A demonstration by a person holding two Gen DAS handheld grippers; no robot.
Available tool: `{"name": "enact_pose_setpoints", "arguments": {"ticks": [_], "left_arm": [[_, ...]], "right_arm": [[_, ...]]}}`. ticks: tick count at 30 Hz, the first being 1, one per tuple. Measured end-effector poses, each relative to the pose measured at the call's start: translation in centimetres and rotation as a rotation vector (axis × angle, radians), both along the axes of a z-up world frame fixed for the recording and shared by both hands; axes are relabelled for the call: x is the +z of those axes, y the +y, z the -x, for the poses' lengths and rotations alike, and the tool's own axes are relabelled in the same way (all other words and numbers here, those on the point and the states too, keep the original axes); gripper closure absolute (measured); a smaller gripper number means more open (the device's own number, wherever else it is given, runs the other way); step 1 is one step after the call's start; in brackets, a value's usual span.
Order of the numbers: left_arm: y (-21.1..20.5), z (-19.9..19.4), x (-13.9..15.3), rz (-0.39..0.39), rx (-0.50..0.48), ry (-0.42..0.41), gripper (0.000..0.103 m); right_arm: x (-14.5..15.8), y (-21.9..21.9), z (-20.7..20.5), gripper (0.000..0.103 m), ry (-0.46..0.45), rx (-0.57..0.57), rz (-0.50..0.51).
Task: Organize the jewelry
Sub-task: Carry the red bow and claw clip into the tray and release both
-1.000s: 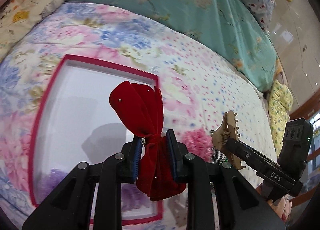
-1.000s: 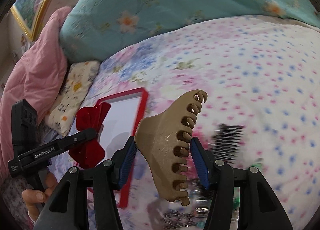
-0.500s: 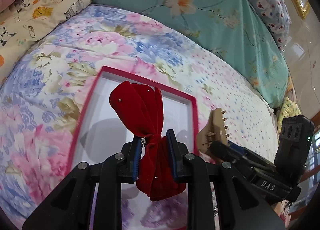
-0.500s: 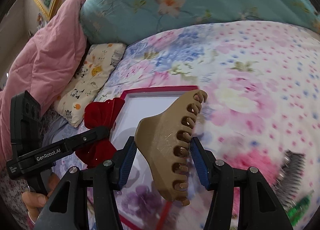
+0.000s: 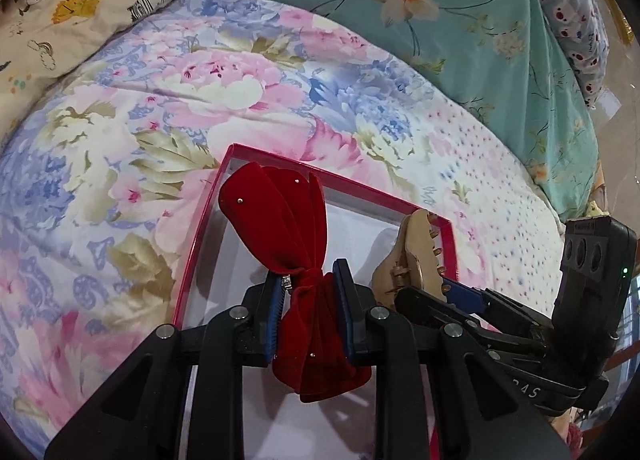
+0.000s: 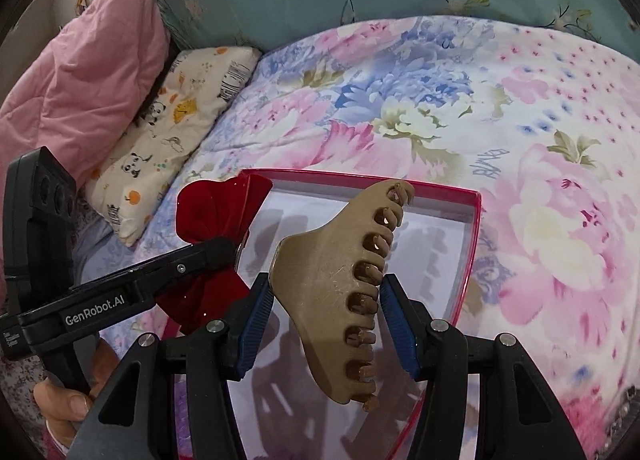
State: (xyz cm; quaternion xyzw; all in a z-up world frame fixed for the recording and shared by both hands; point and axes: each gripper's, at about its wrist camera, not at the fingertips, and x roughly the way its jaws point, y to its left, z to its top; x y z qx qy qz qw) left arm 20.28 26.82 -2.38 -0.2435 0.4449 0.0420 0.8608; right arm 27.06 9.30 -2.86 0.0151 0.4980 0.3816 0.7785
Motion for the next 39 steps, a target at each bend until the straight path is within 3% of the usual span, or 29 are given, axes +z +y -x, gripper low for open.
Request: {"name": "enact_pose_setpoints", "arguments": {"ticks": [7, 19, 21, 23, 30, 33, 39], "left_arm": [[0.6, -0.9, -1.9, 0.006, 0.007, 0.039, 0.081], [0.0, -1.4, -2.1, -0.025, -0.011, 0.073, 0.071], [0.0, -1.3, -2.0, -0.03, -0.007, 0.079, 0.061], [0.2, -1.3, -1.8, -0.025, -0.001, 0.076, 0.059], [0.2, -0.7, -0.7, -0.012, 0.005, 0.064, 0.058], [0.2, 0.0, 0.1, -0.005, 0.015, 0.054, 0.053], [0.0, 1.9, 1.5, 0.017, 0.032, 0.033, 0.053]], "right_arm": [[-1.3, 0.4, -0.5, 0.047, 0.007, 0.01, 0.014], [-1.2, 0.7, -0.6, 0.046, -0.008, 0.018, 0.025], [-1.2, 0.8, -0.5, 0.046, -0.007, 0.022, 0.027], [-1.2, 0.8, -0.6, 0.045, 0.001, 0.028, 0.026], [-1.1, 0.4, -0.7, 0.043, 0.014, 0.03, 0.01], [-0.8, 0.2, -0.5, 0.038, 0.018, 0.03, 0.001], [1.4, -1.6, 0.7, 0.036, 0.003, 0.008, -0.049]]}}
